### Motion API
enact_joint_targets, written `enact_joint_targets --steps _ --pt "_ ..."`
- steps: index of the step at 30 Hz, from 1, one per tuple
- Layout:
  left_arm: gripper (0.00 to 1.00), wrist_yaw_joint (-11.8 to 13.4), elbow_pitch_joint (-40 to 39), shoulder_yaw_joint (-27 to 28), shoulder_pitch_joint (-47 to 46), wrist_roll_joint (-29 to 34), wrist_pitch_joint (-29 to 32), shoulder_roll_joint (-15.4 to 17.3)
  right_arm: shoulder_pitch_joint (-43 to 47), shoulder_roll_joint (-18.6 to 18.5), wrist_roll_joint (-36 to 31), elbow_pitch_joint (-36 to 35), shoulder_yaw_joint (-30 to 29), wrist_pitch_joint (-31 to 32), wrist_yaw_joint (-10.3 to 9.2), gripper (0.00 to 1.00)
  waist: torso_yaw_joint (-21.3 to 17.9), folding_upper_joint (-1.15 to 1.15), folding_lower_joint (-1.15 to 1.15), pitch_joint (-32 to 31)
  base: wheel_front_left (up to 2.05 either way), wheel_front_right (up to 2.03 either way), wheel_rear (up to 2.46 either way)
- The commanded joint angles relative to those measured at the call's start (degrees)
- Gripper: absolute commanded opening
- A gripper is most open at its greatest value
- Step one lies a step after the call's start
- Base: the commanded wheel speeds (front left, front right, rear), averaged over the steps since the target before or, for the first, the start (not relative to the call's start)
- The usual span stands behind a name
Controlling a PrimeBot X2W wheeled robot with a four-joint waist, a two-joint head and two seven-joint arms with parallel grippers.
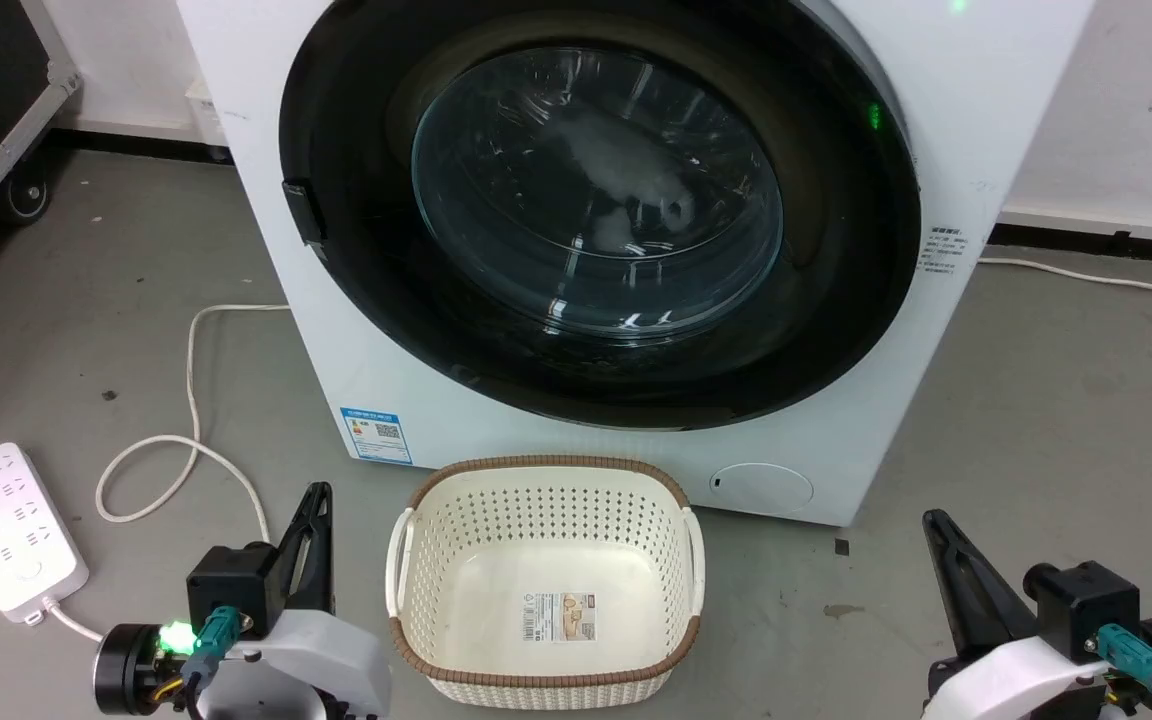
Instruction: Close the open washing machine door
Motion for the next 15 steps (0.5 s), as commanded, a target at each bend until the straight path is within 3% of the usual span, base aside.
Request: enact_joint_targets --steps 1,15 --pt "0.0 -0.24 -0.46 0.18 1.08 0.57 0.21 -0.23 -0.97 -0.19 -0.46 -0.44 0.19 0.15 -0.03 0.0 0.04 0.0 0.0 0.01 0.0 0.0 0.0" --pt "0.0 -0.58 -2.01 0.9 1.73 2.29 1.23 -0.96 -1.38 -0.21 -1.04 -0.78 0.78 0.95 -0.04 0.0 0.64 0.0 0.0 0.15 0.0 0.0 0.0"
